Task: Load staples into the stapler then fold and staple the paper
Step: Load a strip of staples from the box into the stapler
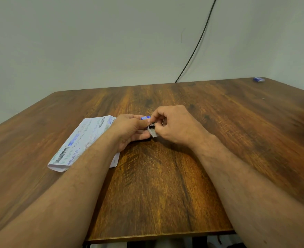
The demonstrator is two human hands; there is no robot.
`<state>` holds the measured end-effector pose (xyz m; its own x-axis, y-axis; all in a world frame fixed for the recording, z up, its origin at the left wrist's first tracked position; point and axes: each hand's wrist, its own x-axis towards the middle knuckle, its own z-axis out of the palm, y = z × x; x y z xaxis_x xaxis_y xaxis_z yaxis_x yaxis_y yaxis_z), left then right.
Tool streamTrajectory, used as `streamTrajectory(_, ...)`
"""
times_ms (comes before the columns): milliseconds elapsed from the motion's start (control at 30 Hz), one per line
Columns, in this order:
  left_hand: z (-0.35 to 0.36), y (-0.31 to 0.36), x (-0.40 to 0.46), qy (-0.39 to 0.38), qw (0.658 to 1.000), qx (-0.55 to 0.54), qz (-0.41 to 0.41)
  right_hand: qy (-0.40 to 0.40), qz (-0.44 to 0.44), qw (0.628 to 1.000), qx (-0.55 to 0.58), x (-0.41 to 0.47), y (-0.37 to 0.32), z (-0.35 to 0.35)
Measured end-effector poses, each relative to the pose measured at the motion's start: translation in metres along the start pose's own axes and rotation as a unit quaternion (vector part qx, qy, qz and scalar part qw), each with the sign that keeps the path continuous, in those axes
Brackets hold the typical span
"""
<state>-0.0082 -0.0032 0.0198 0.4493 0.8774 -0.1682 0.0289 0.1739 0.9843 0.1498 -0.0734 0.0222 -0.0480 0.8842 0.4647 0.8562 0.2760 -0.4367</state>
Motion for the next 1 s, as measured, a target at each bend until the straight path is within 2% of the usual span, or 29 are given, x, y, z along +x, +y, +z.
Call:
streamTrajectory(300,-0.001,-0.002,0.002,0.000,1.000,0.002,0.004,0.009,-0.019,1.000,-0.021,0.000,0.000,0.000)
streamTrajectory(500,-0.003,-0.004,0.003,-0.001,1.000,-0.007,0.005,0.038,-0.011,0.999,0.003,-0.002,-0.001,0.002)
streamTrajectory(733,-0.007,-0.012,0.004,0.009,0.999,-0.017,0.029,0.032,-0.034,0.999,-0.013,-0.003,0.001,0.009)
streamTrajectory(1000,-0.005,-0.011,0.013,0.026,0.999,0.010,0.030,0.062,-0.004,0.997,0.054,-0.004,0.006,0.017)
